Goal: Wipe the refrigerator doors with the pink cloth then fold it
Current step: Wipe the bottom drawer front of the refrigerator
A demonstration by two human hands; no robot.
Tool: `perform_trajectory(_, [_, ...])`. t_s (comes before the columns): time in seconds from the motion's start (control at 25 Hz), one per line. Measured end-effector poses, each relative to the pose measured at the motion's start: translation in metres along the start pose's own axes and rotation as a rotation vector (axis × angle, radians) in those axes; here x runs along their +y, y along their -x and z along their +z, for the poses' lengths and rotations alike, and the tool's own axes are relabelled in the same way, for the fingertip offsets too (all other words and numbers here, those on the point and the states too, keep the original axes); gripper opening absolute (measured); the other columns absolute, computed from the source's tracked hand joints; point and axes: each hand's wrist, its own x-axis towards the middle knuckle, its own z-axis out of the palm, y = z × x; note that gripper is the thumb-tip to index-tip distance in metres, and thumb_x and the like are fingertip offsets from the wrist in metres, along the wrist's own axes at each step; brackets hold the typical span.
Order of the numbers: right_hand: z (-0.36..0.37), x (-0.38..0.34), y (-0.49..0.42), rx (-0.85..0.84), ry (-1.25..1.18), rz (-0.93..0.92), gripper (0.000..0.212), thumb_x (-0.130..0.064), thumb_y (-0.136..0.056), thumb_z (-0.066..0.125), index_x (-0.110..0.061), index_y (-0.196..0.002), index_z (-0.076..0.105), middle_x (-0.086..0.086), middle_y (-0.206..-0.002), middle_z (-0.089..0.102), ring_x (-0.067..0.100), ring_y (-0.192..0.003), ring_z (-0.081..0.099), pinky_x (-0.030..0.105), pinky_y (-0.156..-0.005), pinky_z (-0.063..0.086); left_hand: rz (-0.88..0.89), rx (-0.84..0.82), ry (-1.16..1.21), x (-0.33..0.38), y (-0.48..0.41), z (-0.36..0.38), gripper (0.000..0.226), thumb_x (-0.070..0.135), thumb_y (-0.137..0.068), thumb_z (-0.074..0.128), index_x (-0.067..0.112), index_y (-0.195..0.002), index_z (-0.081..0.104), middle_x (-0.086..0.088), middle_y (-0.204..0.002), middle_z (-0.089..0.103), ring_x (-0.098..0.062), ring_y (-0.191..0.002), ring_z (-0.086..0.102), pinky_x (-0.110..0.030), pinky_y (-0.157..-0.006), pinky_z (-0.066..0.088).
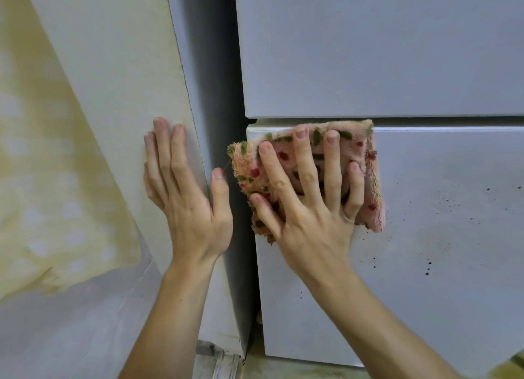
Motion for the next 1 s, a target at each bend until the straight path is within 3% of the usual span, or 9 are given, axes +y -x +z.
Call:
perform_trajectory(0.24, [0.013,-0.005,0.007,0.061,-0.032,-0.021,0.063,-0.058,-0.104,0.053,-0.036,-0.161,0.036,0.003,-0.169,0.024,0.027,-0.159,0.019,0.048,-0.128,0.010,0.066,0.018,-0.054,-0.014,0.001,0.008,0.065,0.027,-0.105,0.042,-0.001,-0.161,0.025,-0.026,-0.170,0.018,-0.039,-0.160,0.010,-0.065,-0.126,0.013])
perform_trajectory(0.44, [0.022,0.005,0.122,-0.150,-0.011,-0.119,0.075,-0.054,-0.099,0.063,-0.036,-0.164,0.030,0.000,-0.176,0.010,0.023,-0.163,0.010,0.048,-0.132,0.003,0.066,0.042,-0.085,-0.025,0.006,0.009,0.061,0.024,-0.106,0.045,0.007,-0.162,0.028,-0.029,-0.168,0.013,-0.045,-0.158,0.008,-0.065,-0.126,0.011])
perform_trajectory(0.6, [0.021,0.010,0.135,-0.226,-0.031,-0.121,0.074,-0.030,-0.099,0.053,-0.034,-0.166,0.021,-0.003,-0.177,0.003,0.021,-0.163,0.002,0.045,-0.131,-0.005,0.106,0.002,-0.101,-0.032,0.006,0.004,0.062,0.022,-0.106,0.048,0.011,-0.163,0.024,-0.026,-0.170,0.015,-0.045,-0.159,0.010,-0.063,-0.127,0.014])
perform_trajectory(0.68, [0.014,0.005,0.104,-0.177,-0.082,-0.082,0.073,-0.023,-0.099,0.051,-0.030,-0.166,0.023,-0.002,-0.177,0.002,0.021,-0.163,0.001,0.045,-0.131,-0.006,0.098,0.001,-0.093,-0.031,0.006,0.001,0.062,0.023,-0.106,0.049,0.012,-0.163,0.025,-0.025,-0.170,0.016,-0.044,-0.159,0.011,-0.063,-0.127,0.015])
perform_trajectory(0.88, [0.002,-0.015,-0.014,0.051,-0.242,0.078,0.050,-0.030,-0.114,0.040,-0.026,-0.163,0.030,0.002,-0.169,0.019,0.019,-0.160,0.009,0.043,-0.131,0.001,0.083,-0.009,-0.112,-0.029,0.006,-0.001,0.065,0.021,-0.104,0.055,0.014,-0.163,0.026,-0.022,-0.171,0.015,-0.041,-0.160,0.010,-0.062,-0.127,0.015])
perform_trajectory(1.0, [0.009,-0.011,-0.003,0.120,-0.265,0.030,0.048,-0.029,-0.111,0.051,-0.023,-0.157,0.040,0.005,-0.167,0.026,0.018,-0.161,0.014,0.040,-0.132,0.007,0.068,0.010,-0.117,-0.028,0.007,0.001,0.063,0.019,-0.104,0.057,0.011,-0.161,0.031,-0.025,-0.168,0.012,-0.045,-0.158,0.010,-0.059,-0.129,0.012])
